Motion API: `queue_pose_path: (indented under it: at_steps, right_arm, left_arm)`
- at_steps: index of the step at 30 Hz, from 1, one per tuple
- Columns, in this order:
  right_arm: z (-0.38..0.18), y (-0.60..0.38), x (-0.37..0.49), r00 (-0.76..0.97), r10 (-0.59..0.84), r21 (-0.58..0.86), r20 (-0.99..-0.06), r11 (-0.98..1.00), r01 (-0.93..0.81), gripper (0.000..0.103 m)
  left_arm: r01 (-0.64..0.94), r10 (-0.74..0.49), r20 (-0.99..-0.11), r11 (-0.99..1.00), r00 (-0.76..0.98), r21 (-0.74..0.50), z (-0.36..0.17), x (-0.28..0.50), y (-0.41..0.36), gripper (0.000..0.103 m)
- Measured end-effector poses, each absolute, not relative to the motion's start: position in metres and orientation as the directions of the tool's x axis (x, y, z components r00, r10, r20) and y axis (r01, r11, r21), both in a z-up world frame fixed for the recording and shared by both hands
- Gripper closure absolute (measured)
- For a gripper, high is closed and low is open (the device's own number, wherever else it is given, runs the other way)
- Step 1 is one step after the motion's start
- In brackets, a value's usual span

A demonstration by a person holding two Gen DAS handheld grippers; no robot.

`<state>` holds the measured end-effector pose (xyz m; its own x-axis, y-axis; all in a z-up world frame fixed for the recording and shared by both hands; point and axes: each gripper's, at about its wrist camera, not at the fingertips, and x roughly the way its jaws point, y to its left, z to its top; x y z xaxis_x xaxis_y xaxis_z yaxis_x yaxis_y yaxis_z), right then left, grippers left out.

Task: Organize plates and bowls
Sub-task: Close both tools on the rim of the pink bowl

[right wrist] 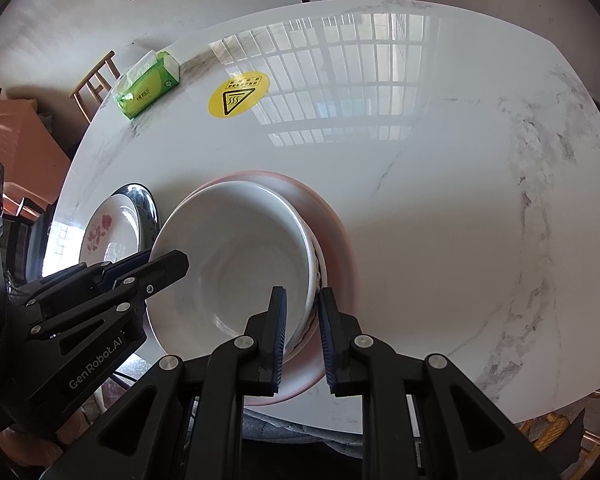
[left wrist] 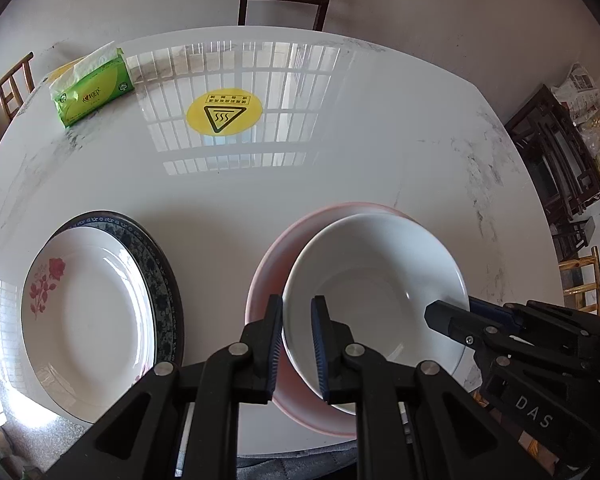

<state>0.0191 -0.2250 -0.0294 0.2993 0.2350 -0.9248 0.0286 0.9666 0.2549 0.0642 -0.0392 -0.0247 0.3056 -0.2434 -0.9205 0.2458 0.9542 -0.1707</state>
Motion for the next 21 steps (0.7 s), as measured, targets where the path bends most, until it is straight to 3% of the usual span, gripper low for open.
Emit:
queue_pose_path:
  at_steps: [6,11,21]
  right_arm:
    - [-0.019,-0.230,0.016,0.332,0.218,0.240,-0.917,0.970,0.026,0.076]
    - [-0.005,-0.239,0.010,0.360,0.231,0.257,-0.904,0.966,0.025,0.075]
    - [-0.006,-0.266,-0.001,0.369,0.221,0.273,-0.903,0.957,0.094,0.072]
  left_arm:
    - [0.220,-0.303,-0.897,0.945,0.322,-0.240,-0.013,0.063,-0.019,0.086]
    - [0.155,-0.349,-0.879,0.937,0.325,-0.314,-0.008,0.062,0.007,0.074]
    - [0.002,-0.407,-0.869,0.906,0.283,-0.423,-0.026,0.057,0.040,0.074]
